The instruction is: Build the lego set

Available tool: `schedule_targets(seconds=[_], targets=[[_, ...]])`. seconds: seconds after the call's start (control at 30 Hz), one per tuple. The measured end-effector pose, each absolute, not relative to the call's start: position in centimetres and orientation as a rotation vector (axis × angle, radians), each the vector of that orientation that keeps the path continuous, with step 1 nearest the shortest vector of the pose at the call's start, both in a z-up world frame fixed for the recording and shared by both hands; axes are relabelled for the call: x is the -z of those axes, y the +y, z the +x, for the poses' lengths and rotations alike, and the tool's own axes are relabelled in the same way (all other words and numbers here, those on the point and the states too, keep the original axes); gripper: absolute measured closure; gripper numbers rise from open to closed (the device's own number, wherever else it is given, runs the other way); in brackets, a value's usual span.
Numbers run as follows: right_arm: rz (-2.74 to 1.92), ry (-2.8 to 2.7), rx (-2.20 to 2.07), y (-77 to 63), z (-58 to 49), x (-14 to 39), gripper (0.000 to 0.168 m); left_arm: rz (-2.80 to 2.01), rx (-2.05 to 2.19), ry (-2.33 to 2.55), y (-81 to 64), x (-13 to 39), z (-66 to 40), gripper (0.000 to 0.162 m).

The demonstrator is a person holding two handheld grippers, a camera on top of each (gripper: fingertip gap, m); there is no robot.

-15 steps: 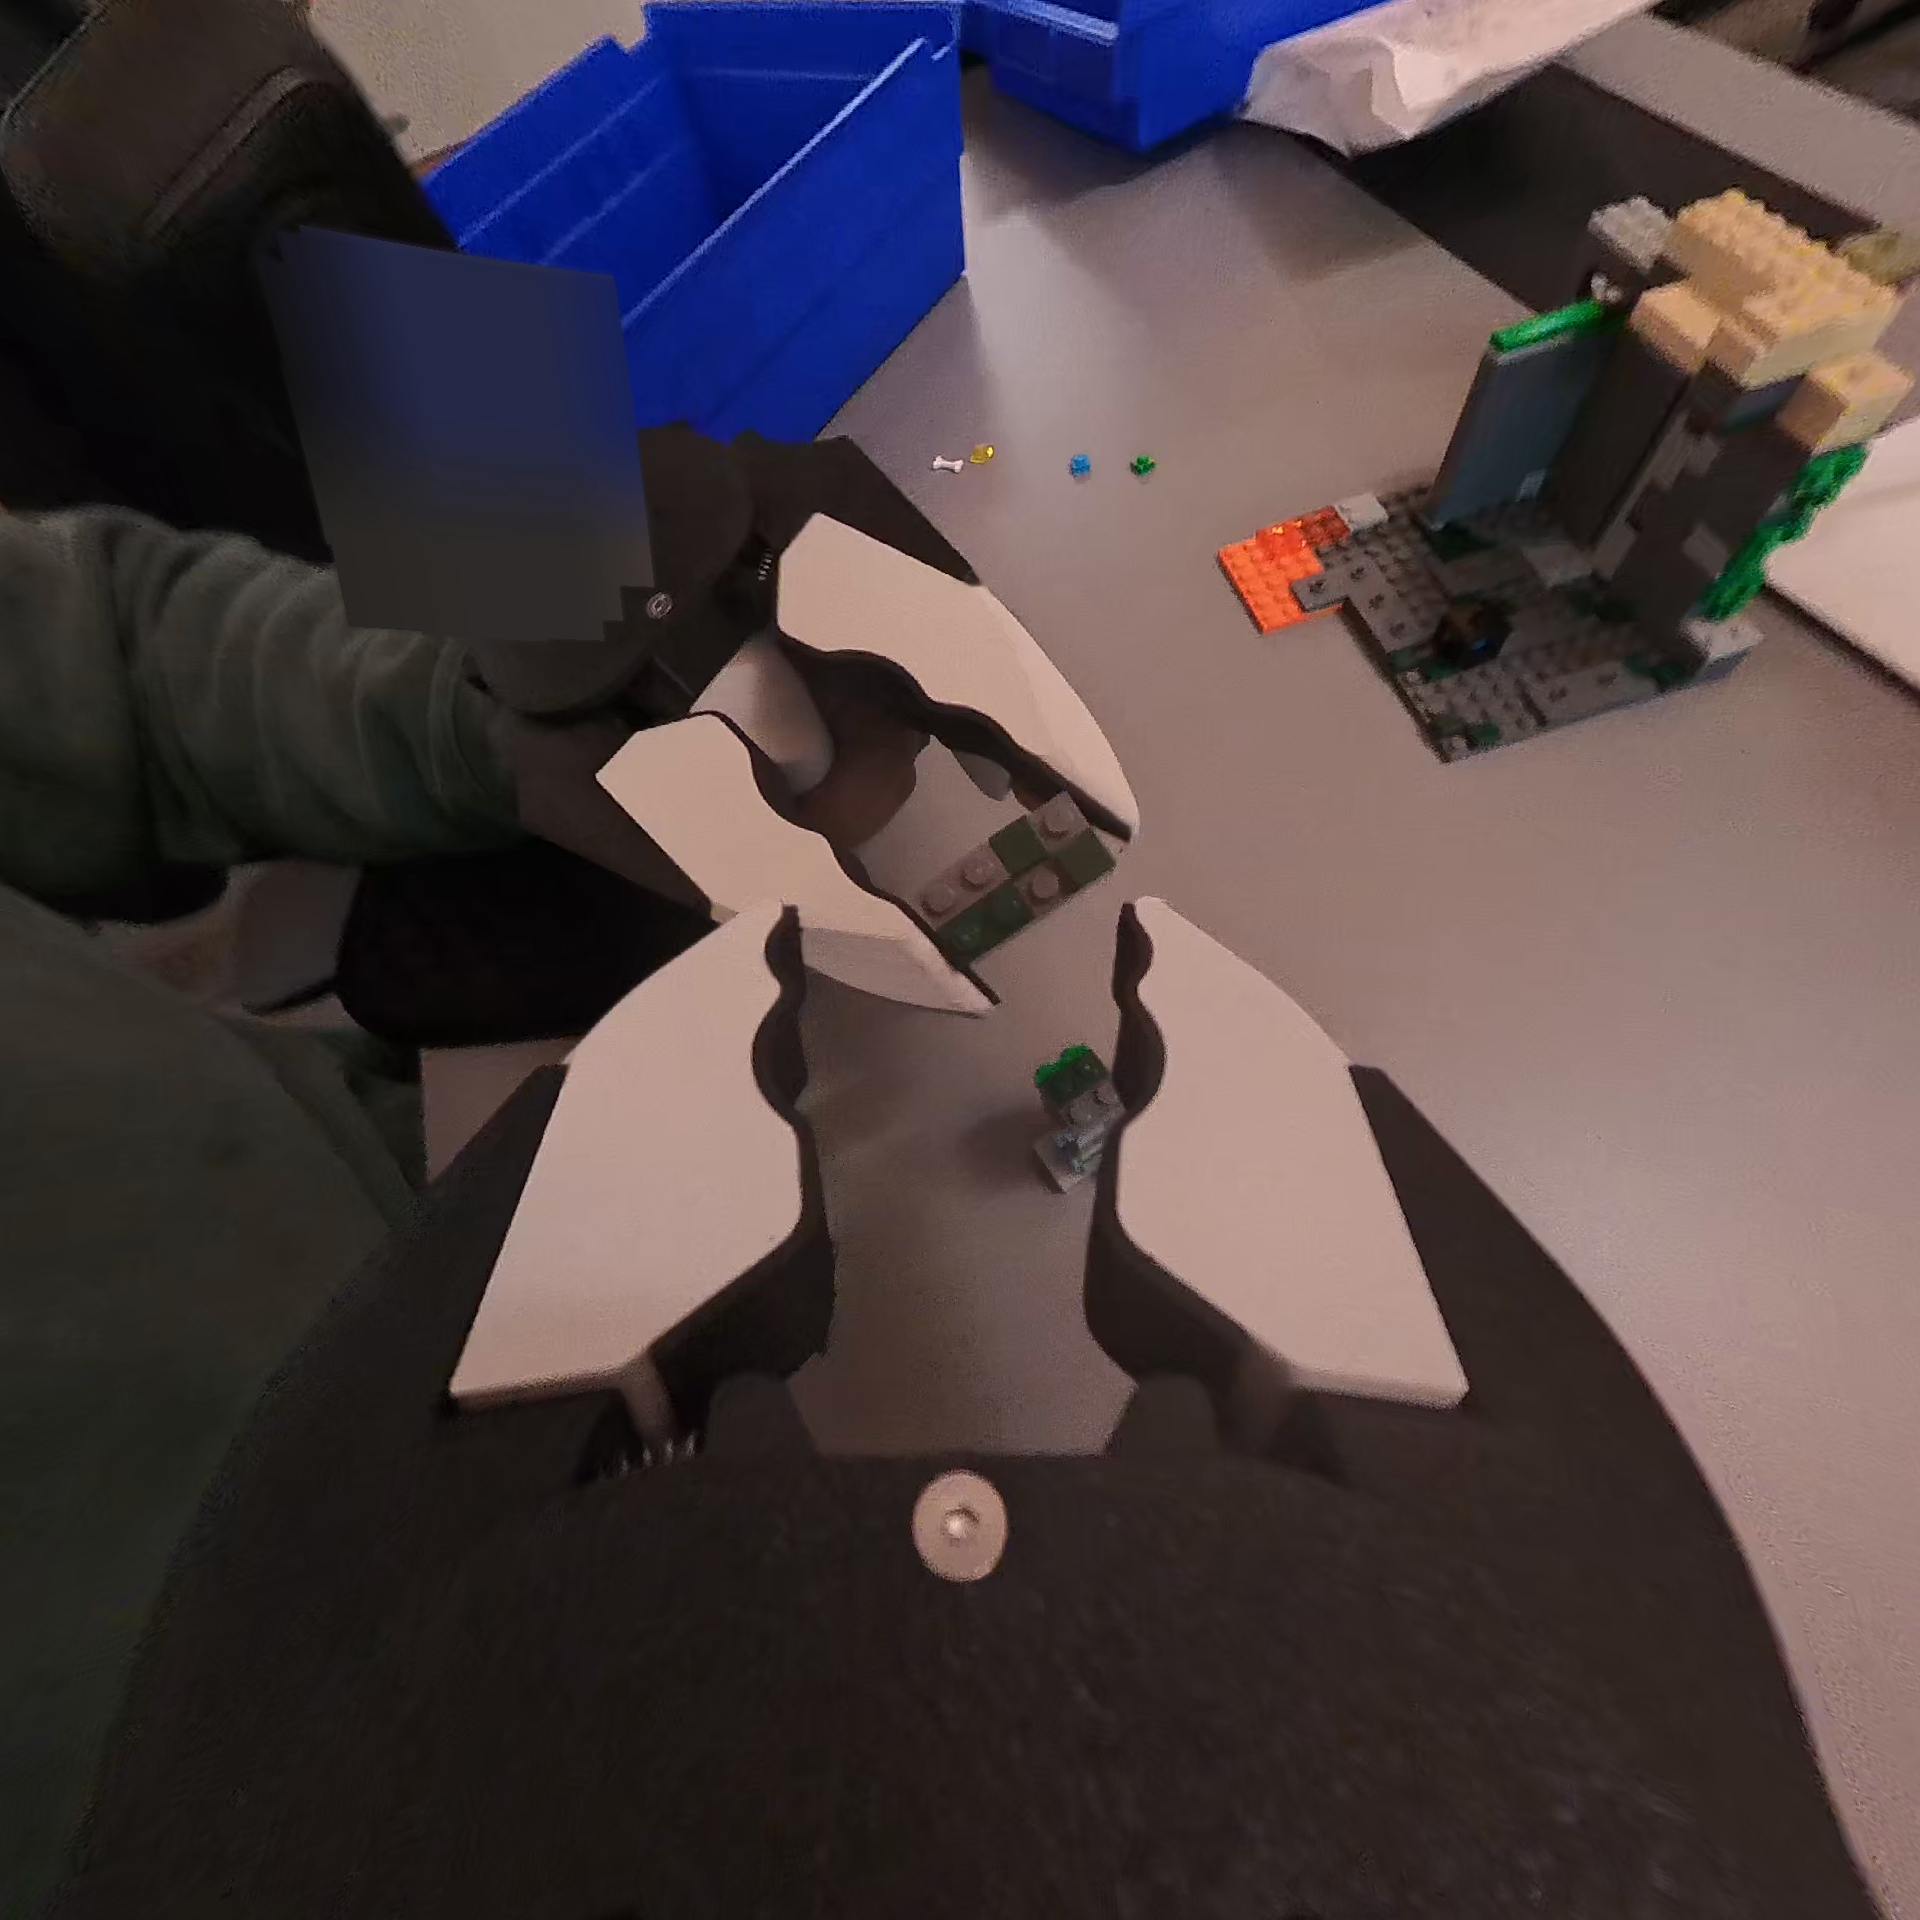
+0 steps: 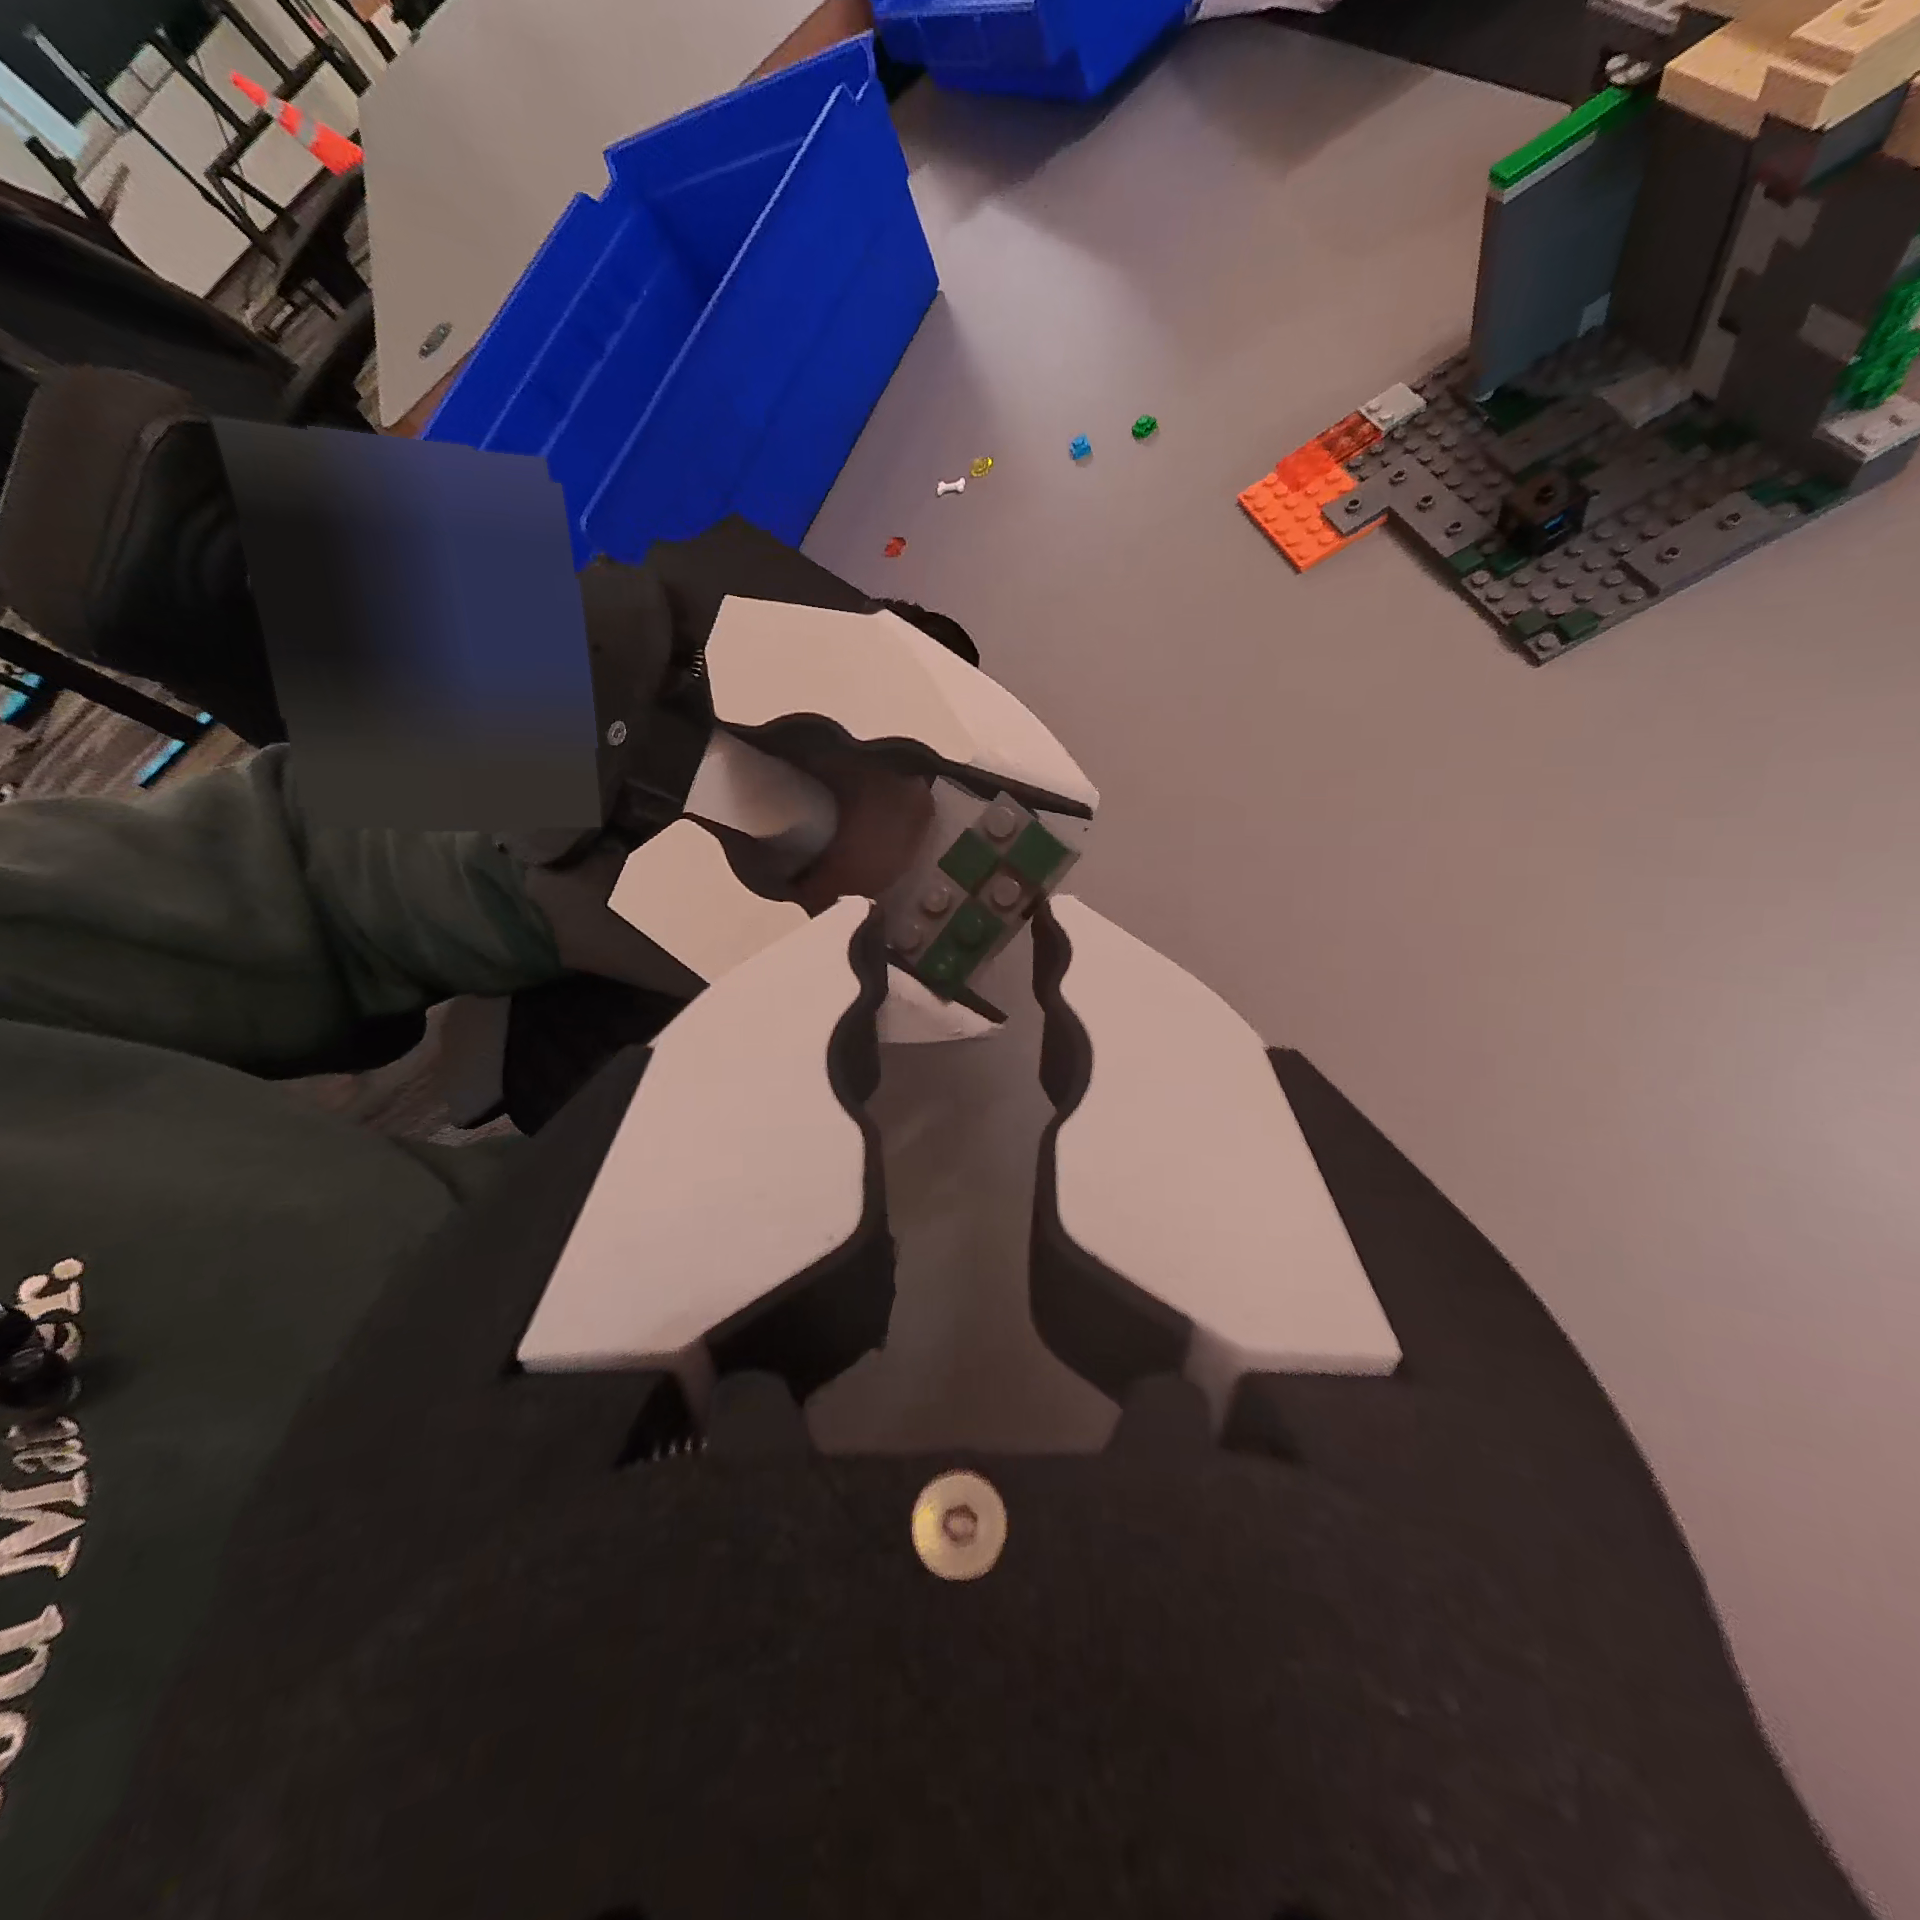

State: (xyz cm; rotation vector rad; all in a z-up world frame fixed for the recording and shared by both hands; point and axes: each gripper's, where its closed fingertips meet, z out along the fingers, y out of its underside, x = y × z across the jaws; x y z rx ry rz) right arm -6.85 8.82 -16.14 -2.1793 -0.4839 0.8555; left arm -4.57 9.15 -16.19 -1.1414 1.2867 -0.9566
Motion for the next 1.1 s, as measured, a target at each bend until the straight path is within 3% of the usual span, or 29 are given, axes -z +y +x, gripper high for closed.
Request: schedule_targets(seconds=[0.1, 0.2, 0.37, 0.67, 0.87, 1.1], targets=[[-2.223, -0.482, -0.866, 8.7, -6.6, 16.5, 0.143, -1.152, 0.947, 1.313, 9.0, 16.6, -4.4, 0.124], [-2.287, -0.479, -0.815, 8.9, -5.3, 17.0, 0.144, -1.208, 0.943, 1.383, 9.1, 18.0, -4.1, 0.111], [-2.43, -0.491, -0.708, 8.8, -3.5, 19.3, 0.145, -1.351, 0.93, 1.582, 8.9, 22.2, -4.0, 0.103], [-2.499, -0.474, -0.701, 7.8, -2.7, 20.8, 0.145, -1.427, 0.891, 1.839, 7.8, 26.9, -3.5, 0.113], [-2.494, -0.445, -0.744, 6.9, -1.9, 21.1, 0.145, -1.214, 1.0, 1.973, 6.8, 26.3, -3.2, 0.111], [-2.484, -0.439, -0.778, 5.9, -1.4, 21.2, 0.145, -0.937, 1.179, 2.235, 5.8, 26.4, -3.1, 0.12]])
